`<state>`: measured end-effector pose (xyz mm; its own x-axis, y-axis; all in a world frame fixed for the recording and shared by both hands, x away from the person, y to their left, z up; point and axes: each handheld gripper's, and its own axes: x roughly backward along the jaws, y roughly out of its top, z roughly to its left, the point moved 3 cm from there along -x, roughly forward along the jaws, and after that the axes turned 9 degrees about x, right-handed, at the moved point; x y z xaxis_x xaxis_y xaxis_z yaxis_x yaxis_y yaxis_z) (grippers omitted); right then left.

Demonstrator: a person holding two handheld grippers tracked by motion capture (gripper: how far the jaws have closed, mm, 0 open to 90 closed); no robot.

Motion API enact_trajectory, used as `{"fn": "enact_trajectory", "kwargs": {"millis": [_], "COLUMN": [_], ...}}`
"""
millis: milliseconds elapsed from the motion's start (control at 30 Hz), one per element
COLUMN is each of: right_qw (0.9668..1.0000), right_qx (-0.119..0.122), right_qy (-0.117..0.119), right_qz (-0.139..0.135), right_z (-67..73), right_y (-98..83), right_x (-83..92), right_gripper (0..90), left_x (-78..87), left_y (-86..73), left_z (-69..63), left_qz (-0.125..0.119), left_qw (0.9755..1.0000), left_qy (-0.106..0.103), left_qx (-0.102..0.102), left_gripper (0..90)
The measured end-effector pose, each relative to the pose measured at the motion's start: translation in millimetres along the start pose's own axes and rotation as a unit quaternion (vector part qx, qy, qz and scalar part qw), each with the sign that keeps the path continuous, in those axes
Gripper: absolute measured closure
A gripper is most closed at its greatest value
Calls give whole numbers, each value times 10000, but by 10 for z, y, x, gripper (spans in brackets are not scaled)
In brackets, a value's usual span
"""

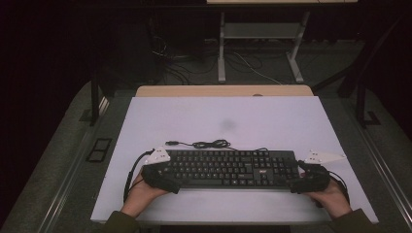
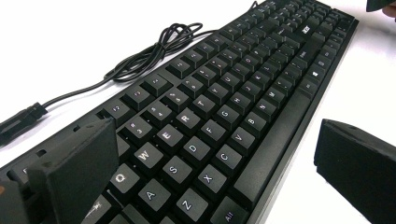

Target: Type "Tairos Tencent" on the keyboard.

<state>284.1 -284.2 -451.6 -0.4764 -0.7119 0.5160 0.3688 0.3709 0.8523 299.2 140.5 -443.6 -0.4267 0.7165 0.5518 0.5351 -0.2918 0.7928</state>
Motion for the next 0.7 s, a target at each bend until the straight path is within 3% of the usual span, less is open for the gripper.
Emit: {"fn": "enact_trajectory", "kwargs": {"millis": [333, 700], "right_qw": [10000, 9998], "right_qx": [-22, 108], "right_qy": [49, 129], "right_qz": [-77, -66], "right_z": [-6, 54], "right_y": [26, 102], "right_x": [-4, -72], "right_gripper": [181, 181], "left_x": [-2, 8], "left_y": [6, -3], "left_z": [-14, -13], "left_qz": [-6, -24], "left_qw": [10000, 10000], "left_qy": [7, 1], "left_qx": [-17, -22], "left_gripper": [0, 0]}}
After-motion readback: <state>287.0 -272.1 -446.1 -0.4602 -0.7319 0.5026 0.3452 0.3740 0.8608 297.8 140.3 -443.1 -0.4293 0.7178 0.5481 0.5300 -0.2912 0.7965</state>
